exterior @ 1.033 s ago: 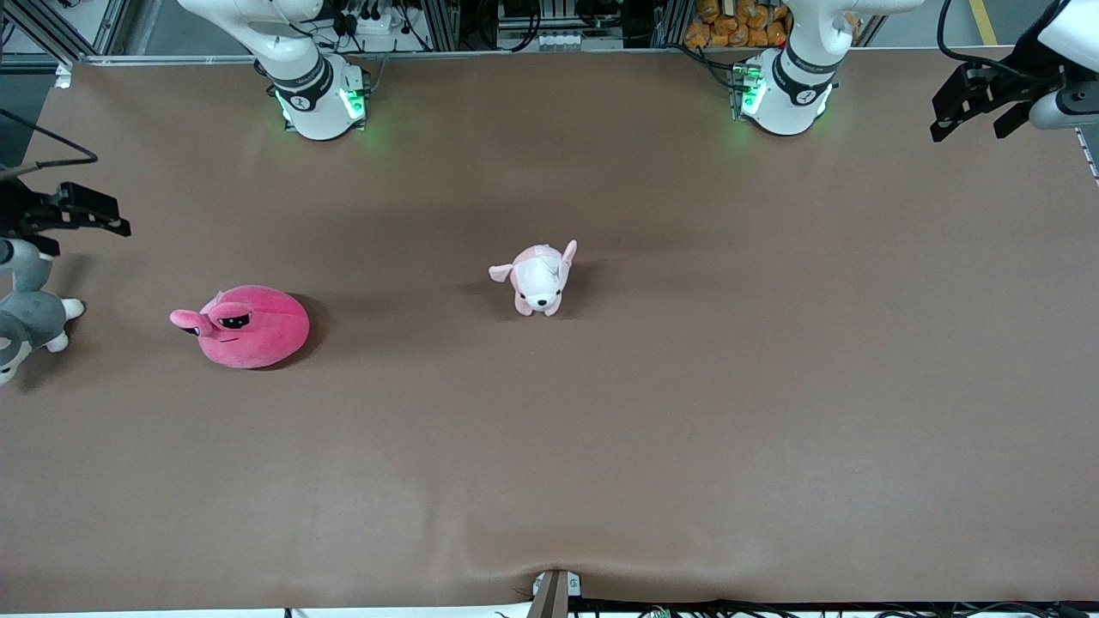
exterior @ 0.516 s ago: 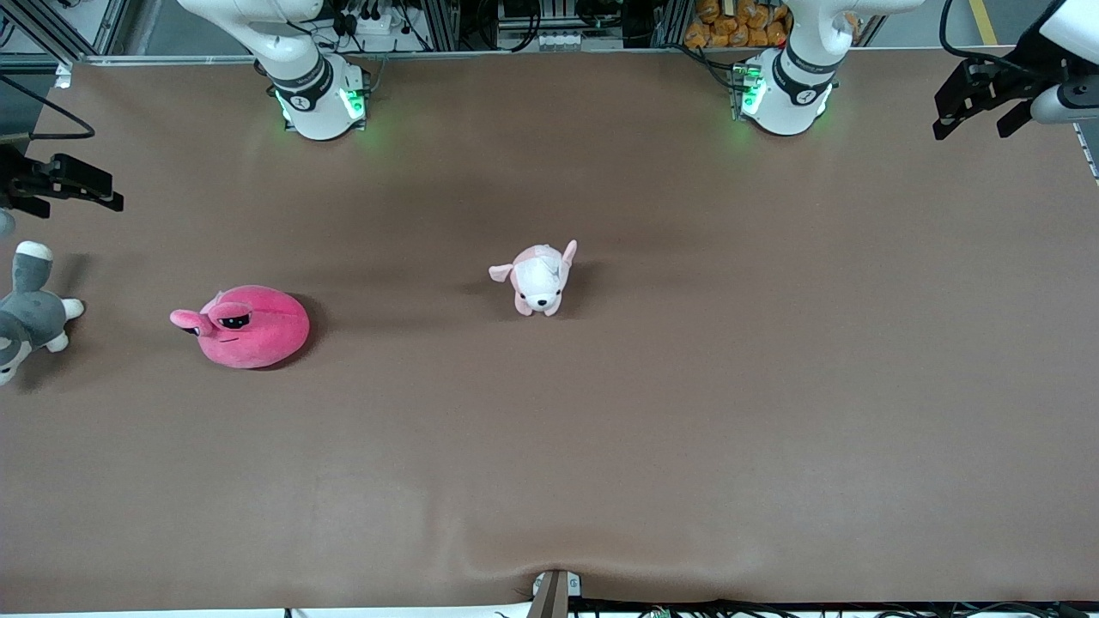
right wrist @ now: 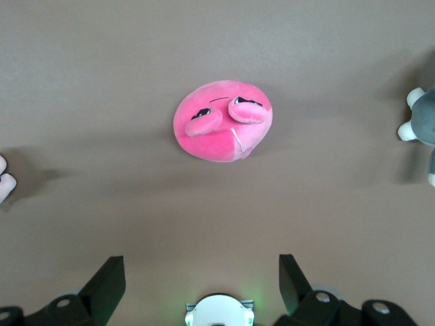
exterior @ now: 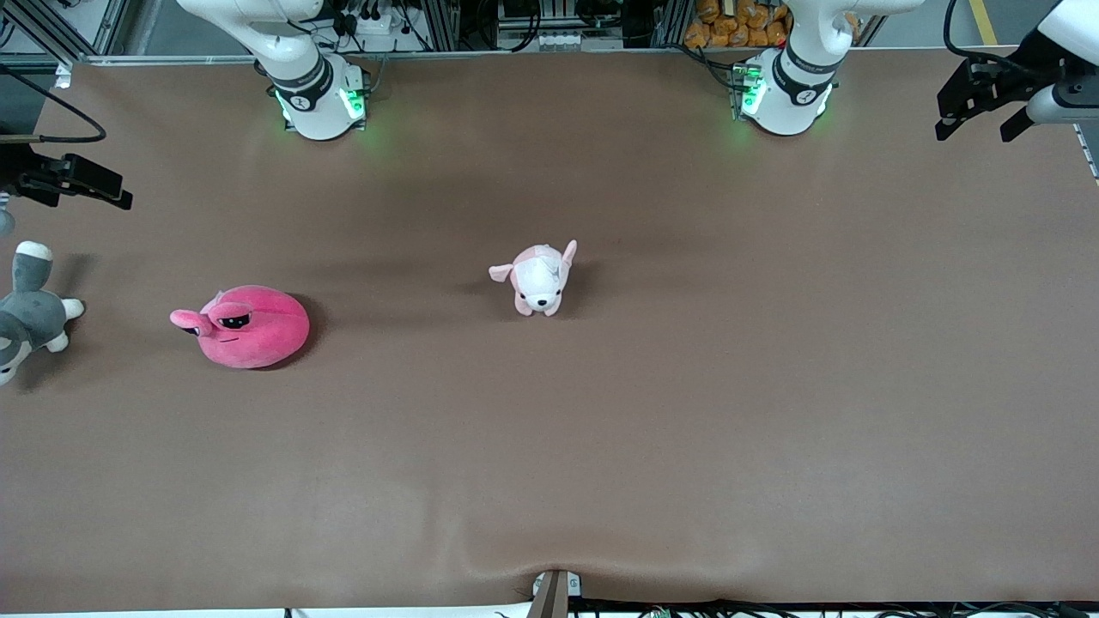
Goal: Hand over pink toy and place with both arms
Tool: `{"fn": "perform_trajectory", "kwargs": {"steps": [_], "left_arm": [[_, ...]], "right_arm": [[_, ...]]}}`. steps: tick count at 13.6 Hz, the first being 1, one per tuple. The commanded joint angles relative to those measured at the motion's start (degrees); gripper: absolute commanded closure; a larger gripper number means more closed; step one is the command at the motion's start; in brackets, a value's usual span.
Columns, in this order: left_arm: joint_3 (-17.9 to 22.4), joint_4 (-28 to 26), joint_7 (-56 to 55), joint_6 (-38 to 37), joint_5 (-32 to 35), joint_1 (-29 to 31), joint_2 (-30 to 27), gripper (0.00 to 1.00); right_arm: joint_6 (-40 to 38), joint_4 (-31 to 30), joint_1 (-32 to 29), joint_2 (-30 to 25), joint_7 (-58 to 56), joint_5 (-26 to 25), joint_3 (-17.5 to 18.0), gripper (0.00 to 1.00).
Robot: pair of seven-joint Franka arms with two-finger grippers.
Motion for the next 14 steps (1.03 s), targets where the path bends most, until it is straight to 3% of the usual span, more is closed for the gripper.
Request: {"fn": "perform_trajectory", "kwargs": {"steps": [1,14], "left_arm": [[1.4,-0.7,2.1,0.8,-1.8,0.2,-0.8,0.26],[1.9,2.2,2.4,0.1,-1.7,0.2,1.7,0.26]], "right_arm": [[-0.8,-0.4,1.2,-2.1,2.3,-1.2,0.2,0.0],[-1.0,1.3,1.5,-2.0,1.2,-0.9,0.1,0.0]]}}
